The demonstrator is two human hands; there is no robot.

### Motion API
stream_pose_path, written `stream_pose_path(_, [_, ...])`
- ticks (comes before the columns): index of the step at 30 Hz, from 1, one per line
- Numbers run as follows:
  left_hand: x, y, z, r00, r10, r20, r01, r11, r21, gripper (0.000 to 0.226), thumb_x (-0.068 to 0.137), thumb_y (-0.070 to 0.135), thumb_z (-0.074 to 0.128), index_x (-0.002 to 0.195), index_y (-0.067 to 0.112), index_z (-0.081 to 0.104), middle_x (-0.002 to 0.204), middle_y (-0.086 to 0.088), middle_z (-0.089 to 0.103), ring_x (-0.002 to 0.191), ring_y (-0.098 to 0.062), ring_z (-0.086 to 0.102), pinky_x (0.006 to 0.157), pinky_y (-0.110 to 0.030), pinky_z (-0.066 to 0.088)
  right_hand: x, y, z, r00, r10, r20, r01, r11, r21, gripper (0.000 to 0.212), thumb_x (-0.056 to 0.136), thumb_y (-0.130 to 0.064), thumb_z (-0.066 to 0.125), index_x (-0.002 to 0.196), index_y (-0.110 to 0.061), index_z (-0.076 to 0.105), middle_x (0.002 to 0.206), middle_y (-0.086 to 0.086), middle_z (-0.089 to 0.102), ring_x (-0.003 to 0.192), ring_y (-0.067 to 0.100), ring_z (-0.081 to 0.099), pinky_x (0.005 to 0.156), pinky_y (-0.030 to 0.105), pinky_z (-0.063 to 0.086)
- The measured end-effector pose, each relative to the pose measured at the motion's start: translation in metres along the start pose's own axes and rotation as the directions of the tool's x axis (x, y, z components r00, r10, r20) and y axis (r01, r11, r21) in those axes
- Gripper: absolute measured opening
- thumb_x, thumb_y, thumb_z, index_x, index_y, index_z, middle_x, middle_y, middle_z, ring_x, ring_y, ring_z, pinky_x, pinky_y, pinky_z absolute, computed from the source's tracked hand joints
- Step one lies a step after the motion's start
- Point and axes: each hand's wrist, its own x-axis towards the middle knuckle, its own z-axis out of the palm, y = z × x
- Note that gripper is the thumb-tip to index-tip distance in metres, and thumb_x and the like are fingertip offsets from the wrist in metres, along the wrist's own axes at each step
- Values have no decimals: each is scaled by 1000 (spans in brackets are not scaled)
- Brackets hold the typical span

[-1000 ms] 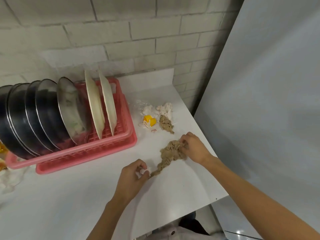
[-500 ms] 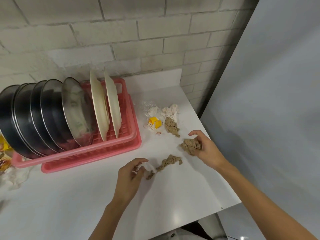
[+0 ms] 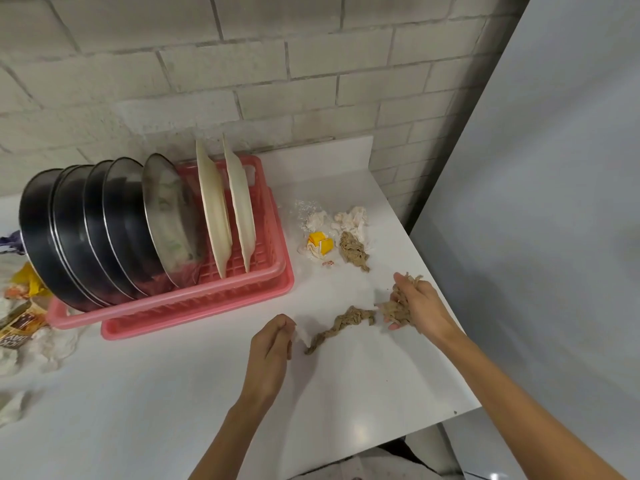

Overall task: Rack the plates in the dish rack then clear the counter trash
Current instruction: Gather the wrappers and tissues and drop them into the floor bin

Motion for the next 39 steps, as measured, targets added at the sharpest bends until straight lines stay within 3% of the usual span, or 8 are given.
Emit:
stream_pose_path(3, [-1,-1,1,1000,-27,10,27,1000,6,28,98,14,52,73,2,49,67,-7,49,61,-16,49,62,-27,42,-8,-3,6,998,-12,57,11,1000,16,26,102,-18,47,87,3,53,74,28,66,61,39,69,46,37,55])
stream_pose_path(7, [1,0,2,1000,-12,25,13,1000,-12,9,82,11,61,77,12,68,80,-4,70,75,-26,67,70,-36,55,-15,1,11,987,-103,126,111,992,-62,11,97,-4,53,106,-4,60,83,31,65,64,36,70,46,32,51])
stream_pose_path(10, [3,1,1,999,3,40,-1,999,-49,11,72,8,58,72,13,68,81,-10,71,78,-33,67,71,-44,57,-21,1,18,978,-124,166,138,988,-74,9,94,-5,60,92,-2,67,71,19,60,58,26,56,52,31,43])
stream_pose_path(17, [-2,-6,5,995,14,96,-7,997,-77,3,75,9,43,73,7,45,60,-15,56,45,-23,46,47,-30,38,-45,8,48,988,-105,113,121,982,-145,57,93,-35,64,59,8,45,58,9,37,49,14,36,51,18,38])
stream_pose_path(21, [-14,-10,6,994,-30,101,41,993,-109,10,70,9,40,76,14,46,55,-6,46,49,-18,34,44,-24,28,-62,13,63,988,-101,121,126,966,-225,47,92,-31,65,50,-12,54,50,8,52,42,16,47,45,16,37])
stream_pose_path(27, [-42,-9,0,996,9,90,-3,998,-67,36,66,7,40,88,15,66,53,-4,48,48,-14,36,45,-19,30,-88,17,75,964,-205,168,242,939,-242,10,92,-24,65,96,-19,73,55,-9,58,42,10,47,43,17,36])
stream_pose_path(33, [-93,-8,3,992,-25,127,35,997,-75,21,68,10,42,66,2,61,53,-11,39,50,-14,35,49,-20,27,-136,35,74,971,-211,114,235,934,-268,60,96,-40,55,51,-2,57,46,2,54,44,9,51,53,15,41])
stream_pose_path(39, [-142,-9,5,958,-115,261,139,988,-73,14,72,12,43,67,8,56,55,1,34,48,-10,27,47,-21,16,-192,60,70,991,-124,52,132,977,-169,35,92,-11,46,57,-7,43,50,0,41,46,13,35,52,23,33])
